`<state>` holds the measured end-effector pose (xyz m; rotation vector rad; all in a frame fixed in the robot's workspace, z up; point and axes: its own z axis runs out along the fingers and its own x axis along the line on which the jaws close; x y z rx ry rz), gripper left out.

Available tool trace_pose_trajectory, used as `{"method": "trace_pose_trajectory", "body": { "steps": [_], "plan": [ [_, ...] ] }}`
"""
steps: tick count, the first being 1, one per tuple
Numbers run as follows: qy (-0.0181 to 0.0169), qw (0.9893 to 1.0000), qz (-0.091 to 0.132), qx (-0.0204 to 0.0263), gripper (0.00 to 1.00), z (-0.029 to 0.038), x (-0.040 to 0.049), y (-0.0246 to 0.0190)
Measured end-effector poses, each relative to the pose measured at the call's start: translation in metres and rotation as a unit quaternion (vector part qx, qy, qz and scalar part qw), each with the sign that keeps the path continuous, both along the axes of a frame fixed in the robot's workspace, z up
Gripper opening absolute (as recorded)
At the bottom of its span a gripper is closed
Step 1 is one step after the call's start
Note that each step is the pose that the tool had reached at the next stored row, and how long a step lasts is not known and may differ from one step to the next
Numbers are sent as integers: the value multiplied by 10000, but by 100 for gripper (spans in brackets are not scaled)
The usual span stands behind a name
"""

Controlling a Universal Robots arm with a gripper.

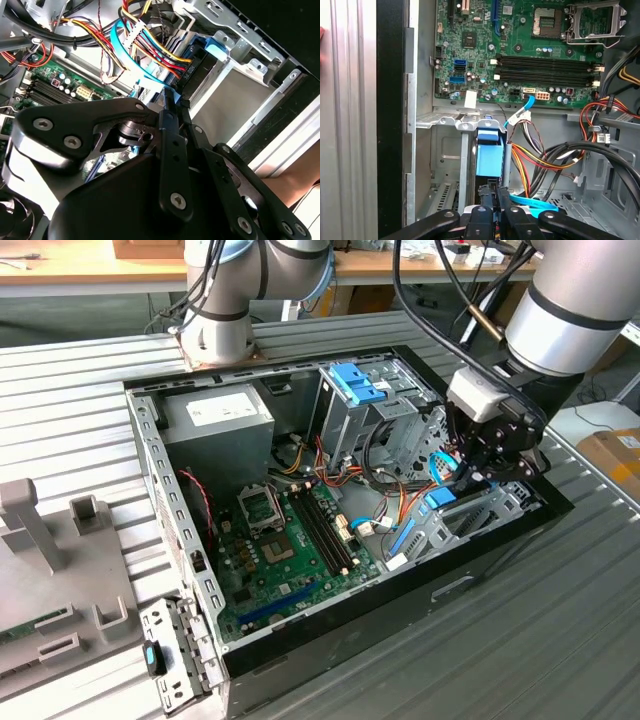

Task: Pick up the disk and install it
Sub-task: 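Insert the first disk wire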

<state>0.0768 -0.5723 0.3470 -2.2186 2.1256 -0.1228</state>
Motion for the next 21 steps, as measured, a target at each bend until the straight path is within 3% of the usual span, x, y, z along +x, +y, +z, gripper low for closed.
{"method": "trace_pose_trajectory", "body": {
  "steps": [8,10,21],
  "plan": [
    [-1,9999,-134,-1,16,1,0,0],
    [0,9999,-140,67,16,2,-6,0],
    [0,9998,-174,67,16,-33,-5,-26]
  ]
}}
